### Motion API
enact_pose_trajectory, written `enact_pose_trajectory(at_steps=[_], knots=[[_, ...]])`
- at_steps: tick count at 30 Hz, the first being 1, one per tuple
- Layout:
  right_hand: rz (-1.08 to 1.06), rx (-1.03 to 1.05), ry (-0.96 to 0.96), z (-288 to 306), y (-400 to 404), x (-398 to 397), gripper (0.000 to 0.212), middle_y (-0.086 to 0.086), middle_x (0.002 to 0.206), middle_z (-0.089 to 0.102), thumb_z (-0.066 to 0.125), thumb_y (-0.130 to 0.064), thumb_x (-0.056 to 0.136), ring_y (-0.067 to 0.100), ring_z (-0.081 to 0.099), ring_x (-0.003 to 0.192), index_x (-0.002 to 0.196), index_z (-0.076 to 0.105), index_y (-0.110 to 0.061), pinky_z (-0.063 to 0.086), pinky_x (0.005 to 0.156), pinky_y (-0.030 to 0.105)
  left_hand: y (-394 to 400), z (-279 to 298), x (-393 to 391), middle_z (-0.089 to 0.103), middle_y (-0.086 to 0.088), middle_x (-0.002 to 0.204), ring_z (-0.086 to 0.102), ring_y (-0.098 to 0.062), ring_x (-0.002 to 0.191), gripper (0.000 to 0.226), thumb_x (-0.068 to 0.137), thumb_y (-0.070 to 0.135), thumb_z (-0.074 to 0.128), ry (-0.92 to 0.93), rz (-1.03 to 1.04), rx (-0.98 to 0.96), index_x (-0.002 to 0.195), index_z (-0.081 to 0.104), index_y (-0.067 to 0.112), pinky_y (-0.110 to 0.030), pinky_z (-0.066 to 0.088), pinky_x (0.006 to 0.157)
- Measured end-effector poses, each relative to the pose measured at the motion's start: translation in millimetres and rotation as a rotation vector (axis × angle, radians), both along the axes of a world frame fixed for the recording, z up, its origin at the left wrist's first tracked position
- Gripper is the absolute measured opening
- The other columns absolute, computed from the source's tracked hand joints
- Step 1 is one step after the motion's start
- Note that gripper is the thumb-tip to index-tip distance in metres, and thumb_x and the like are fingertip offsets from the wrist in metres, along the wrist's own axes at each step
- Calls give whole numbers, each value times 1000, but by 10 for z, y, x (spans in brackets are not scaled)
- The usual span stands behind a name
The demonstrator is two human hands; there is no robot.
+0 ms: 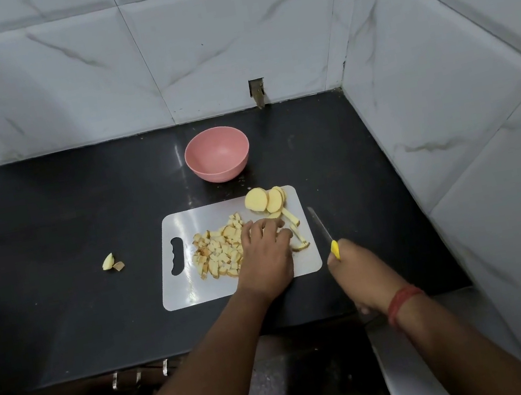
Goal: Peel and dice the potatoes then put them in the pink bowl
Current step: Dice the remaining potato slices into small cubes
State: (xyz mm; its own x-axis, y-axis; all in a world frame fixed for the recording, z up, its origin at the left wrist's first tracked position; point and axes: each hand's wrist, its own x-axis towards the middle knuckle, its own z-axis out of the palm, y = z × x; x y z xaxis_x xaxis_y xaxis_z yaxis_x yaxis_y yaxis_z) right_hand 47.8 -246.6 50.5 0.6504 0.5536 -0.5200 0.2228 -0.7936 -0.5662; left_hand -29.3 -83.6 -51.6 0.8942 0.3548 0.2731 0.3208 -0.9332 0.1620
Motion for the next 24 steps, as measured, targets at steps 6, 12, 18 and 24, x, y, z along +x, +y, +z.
enact_pose_trajectory(at_steps=[6, 12, 18, 24], knots=[[-73, 92, 12, 18, 43, 16, 18, 11, 81, 55, 34, -28, 100, 21, 49, 44, 92, 43, -14, 41, 37, 24, -79, 45, 120, 54, -9, 130, 45, -33, 126, 23, 88, 24, 64, 114, -196, 143, 111, 70, 27, -63, 27, 110], [-56, 89, -1, -21, 38, 27, 18, 11, 84, 55, 35, -28, 99, 22, 51, 48, 94, 44, -14, 43, 39, 26, 16, 14, 29, 57, -8, 130, 46, -31, 126, 17, 95, 30, 59, 136, -158, 166, 99, 71, 19, -63, 27, 113], [-30, 70, -9, -38, 63, 40, 17, 9, 85, 54, 35, -29, 101, 20, 50, 53, 97, 44, -16, 42, 41, 23, 89, -14, -20, 57, -4, 123, 50, -28, 117, 21, 96, 33, 54, 81, -80, 101, 99, 69, 19, -59, 27, 114], [-15, 70, -21, -58, 102, 47, 18, 8, 84, 54, 34, -29, 101, 19, 51, 54, 95, 44, -16, 43, 40, 24, 70, 35, 48, 59, -2, 115, 51, -26, 112, 28, 96, 40, 48, 74, 62, 51, 105, 63, 18, -54, 30, 113]])
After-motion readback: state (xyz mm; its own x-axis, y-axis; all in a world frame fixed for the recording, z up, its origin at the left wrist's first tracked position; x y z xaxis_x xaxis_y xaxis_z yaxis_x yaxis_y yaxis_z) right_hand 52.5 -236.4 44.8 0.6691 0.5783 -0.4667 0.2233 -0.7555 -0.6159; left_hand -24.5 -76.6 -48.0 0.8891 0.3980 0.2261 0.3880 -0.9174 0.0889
